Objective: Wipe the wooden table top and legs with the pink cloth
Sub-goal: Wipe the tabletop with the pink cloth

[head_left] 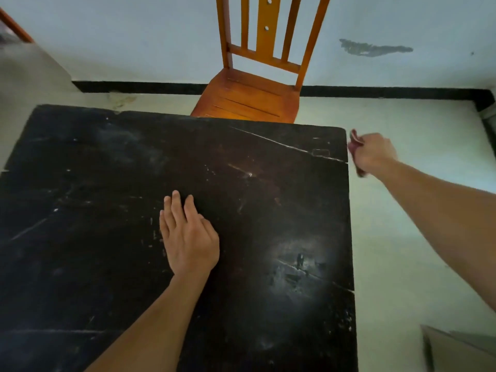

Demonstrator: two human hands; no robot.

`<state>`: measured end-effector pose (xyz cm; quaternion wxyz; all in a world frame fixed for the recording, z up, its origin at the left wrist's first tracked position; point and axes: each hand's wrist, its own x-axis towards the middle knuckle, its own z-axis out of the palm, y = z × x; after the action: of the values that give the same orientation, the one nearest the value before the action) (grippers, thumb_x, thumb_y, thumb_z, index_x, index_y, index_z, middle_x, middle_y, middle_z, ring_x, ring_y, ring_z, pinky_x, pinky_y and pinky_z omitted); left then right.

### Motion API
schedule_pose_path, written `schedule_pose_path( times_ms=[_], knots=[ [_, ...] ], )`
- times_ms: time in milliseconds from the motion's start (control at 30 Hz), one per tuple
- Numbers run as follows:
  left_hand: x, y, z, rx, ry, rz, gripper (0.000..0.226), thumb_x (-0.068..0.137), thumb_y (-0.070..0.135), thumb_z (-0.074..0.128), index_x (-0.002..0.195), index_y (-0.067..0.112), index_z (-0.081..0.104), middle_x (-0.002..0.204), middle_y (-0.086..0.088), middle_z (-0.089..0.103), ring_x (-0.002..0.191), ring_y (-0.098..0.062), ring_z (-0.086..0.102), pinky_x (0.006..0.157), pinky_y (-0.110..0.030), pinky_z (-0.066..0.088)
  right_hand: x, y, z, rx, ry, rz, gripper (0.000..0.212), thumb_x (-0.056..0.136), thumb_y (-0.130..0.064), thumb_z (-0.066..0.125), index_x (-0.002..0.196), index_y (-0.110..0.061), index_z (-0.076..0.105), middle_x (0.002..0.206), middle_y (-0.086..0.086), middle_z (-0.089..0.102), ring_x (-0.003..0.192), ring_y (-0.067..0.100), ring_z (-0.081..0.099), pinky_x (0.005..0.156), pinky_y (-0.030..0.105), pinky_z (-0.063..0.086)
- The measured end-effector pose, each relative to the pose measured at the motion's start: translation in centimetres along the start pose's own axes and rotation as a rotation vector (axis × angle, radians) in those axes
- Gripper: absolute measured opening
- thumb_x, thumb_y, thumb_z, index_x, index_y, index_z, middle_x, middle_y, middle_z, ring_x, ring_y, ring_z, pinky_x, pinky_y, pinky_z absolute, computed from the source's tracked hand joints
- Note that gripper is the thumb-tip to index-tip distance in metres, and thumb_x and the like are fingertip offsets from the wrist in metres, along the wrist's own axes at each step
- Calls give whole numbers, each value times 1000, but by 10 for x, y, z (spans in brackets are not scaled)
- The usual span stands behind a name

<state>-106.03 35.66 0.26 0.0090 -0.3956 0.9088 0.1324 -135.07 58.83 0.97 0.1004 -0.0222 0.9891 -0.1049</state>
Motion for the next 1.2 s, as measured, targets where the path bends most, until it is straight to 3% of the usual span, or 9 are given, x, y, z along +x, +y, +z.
schedule_pose_path(
  times_ms=[100, 267, 367, 500, 700, 800, 967, 1033, 1200],
  knots=[
    [0, -2, -1, -9, 4, 9, 50, 98, 24, 31, 146, 9, 28, 158, -13, 15, 147, -27, 5, 120, -43, 8, 3, 29, -22, 4, 90, 81, 23, 98, -19, 43, 100, -12, 66, 92, 15, 62, 94, 36, 57, 68, 35, 46],
    [-1, -2, -5, -43, 5, 15, 49, 99, 23, 31, 146, 10, 32, 158, -11, 18, 147, -25, 8, 119, -41, 7, -86, -43, -14, 150, 310, -588, 38, 93, 0, 45, 124, -17, 62, 125, 2, 65, 104, 31, 52, 78, 42, 49],
    [4, -13, -12, -77, -18, 56, 46, 98, 16, 40, 143, 12, 39, 156, -7, 25, 146, -22, 16, 118, -39, 12, -157, -76, 19, 69, 252, -923, 47, 88, -12, 43, 132, -15, 59, 132, 1, 62, 98, 28, 54, 72, 38, 50],
    [5, -49, -21, -102, 26, 9, 43, 95, 7, 46, 138, 5, 45, 151, -11, 36, 142, -25, 28, 116, -41, 23, -228, -89, 78, -99, 41, -1185, 63, 73, -26, 73, 134, -23, 55, 138, 1, 55, 108, 25, 51, 75, 37, 51],
    [1, -59, -12, -43, 16, 2, 47, 98, 16, 34, 143, 3, 34, 157, -11, 22, 146, -24, 14, 119, -39, 12, -138, -137, 72, 27, 49, -946, 55, 79, -7, 55, 131, -22, 60, 140, -2, 54, 104, 26, 40, 76, 43, 50],
    [3, -60, -14, -38, 19, -3, 48, 98, 18, 33, 144, 4, 34, 157, -11, 22, 146, -24, 13, 119, -41, 13, -65, -130, 42, 8, 12, -668, 53, 94, -5, 42, 142, -28, 46, 148, -5, 45, 117, 27, 41, 95, 43, 45],
    [4, -59, -12, -24, 4, -14, 50, 97, 21, 31, 144, 4, 33, 157, -10, 20, 147, -22, 11, 119, -41, 13, 41, -33, -11, 85, -44, 62, 25, 98, -18, 49, 115, -15, 67, 101, 11, 65, 84, 30, 62, 68, 38, 54],
    [5, -59, -12, -28, 7, -18, 49, 97, 20, 32, 143, 3, 34, 157, -11, 22, 146, -23, 13, 119, -41, 13, 50, 5, -31, 166, -35, 271, 27, 95, -23, 53, 116, -15, 68, 99, 12, 68, 80, 33, 65, 67, 37, 54],
    [5, -59, -12, -14, 3, -20, 48, 97, 17, 35, 143, 3, 35, 156, -11, 24, 146, -24, 14, 119, -42, 15, 16, -58, -24, 320, 260, -206, 35, 97, -12, 47, 123, -29, 64, 124, -3, 64, 111, 18, 59, 99, 38, 46]
  ],
)
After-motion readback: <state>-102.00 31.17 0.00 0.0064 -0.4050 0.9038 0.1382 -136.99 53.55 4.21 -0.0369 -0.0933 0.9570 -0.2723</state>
